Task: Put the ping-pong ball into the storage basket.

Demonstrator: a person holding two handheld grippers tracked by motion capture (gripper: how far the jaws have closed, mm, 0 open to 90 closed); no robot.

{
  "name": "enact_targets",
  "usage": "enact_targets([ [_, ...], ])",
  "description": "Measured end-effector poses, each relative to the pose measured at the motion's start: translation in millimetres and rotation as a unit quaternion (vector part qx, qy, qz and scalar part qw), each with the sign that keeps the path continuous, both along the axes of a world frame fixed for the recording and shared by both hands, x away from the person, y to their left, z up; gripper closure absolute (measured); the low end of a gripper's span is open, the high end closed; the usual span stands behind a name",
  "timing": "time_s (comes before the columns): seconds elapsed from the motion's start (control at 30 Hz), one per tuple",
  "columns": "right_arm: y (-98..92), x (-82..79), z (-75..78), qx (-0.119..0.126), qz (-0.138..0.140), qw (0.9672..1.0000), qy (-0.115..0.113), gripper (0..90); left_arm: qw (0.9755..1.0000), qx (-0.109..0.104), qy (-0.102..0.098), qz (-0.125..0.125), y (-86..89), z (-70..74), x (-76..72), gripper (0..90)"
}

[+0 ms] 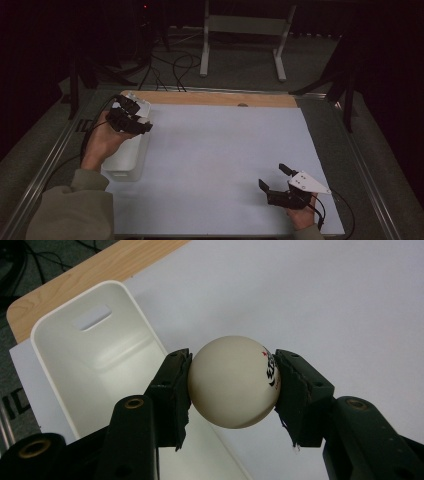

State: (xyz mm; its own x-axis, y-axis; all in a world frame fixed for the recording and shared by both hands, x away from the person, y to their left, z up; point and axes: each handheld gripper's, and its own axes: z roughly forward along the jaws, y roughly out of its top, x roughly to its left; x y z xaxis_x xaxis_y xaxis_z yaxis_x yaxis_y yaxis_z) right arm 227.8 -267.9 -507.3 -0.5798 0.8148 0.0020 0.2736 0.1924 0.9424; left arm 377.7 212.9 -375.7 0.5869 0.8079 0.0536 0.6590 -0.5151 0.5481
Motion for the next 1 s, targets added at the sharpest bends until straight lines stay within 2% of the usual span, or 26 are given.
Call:
enact_targets([
  [1.0, -0.4, 0.0, 0.0, 0.001, 0.001, 1.0, -0.001, 8.4, 0.9999, -0.004, 0.005, 0.016, 13.8, -13.3, -2.8, 51.7],
])
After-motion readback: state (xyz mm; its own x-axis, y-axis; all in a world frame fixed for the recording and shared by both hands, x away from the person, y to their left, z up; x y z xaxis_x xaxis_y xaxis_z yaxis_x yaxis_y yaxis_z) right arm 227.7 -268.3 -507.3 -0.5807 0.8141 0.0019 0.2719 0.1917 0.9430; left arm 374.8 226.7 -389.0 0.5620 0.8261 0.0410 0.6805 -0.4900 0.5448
